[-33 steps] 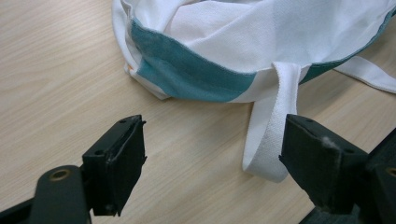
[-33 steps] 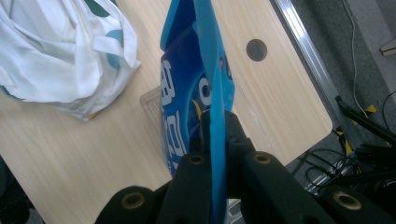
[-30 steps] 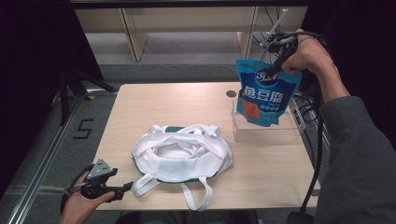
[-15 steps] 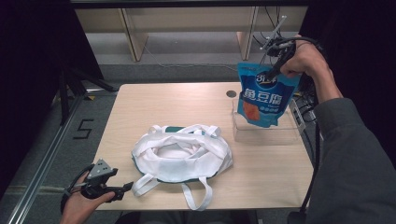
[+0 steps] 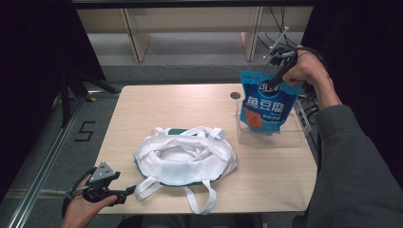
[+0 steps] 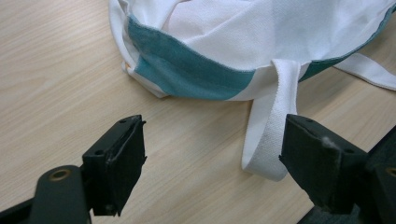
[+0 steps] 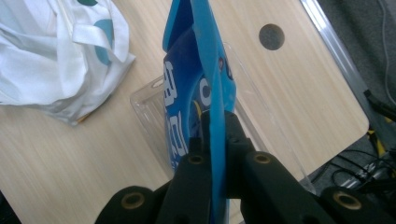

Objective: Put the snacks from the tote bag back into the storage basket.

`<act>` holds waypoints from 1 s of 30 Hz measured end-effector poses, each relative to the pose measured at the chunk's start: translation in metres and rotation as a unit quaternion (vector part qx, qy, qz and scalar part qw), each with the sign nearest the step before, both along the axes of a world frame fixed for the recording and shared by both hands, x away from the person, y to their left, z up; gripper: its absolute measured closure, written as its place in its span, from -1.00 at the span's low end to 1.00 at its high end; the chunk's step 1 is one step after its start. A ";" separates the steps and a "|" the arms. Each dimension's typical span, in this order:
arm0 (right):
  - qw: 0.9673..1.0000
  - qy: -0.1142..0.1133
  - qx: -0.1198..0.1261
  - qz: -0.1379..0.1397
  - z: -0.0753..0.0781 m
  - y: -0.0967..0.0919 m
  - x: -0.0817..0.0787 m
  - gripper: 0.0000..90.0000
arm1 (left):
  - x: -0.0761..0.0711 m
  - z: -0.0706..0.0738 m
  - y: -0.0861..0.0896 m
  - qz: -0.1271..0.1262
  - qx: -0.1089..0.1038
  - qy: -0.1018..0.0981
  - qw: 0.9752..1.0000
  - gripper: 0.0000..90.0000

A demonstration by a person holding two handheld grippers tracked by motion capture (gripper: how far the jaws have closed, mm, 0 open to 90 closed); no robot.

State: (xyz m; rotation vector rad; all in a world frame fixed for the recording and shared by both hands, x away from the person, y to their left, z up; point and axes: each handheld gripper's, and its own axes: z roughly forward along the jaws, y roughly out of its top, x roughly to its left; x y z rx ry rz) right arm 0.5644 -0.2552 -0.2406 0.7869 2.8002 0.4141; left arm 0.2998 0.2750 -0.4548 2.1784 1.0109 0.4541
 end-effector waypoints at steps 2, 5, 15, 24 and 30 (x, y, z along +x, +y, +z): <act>1.000 0.004 0.003 -0.001 -0.004 -0.001 0.000 1.00 | 0.000 0.000 0.000 -0.001 -0.001 0.004 1.000 -0.54; 1.000 0.008 0.005 -0.003 -0.010 -0.003 0.001 1.00 | 0.000 0.000 0.000 0.000 0.002 0.004 1.000 -0.54; 1.000 0.014 0.003 0.005 -0.027 -0.004 0.003 1.00 | 0.000 0.000 0.000 0.001 0.001 0.004 1.000 -0.53; 1.000 0.010 0.007 -0.002 -0.032 -0.009 0.000 1.00 | 0.000 -0.001 -0.001 -0.001 0.002 0.000 1.000 -0.53; 0.998 -0.021 0.052 -0.026 -0.030 -0.015 -0.007 0.71 | -0.001 -0.001 -0.003 0.008 -0.008 0.009 1.000 -0.53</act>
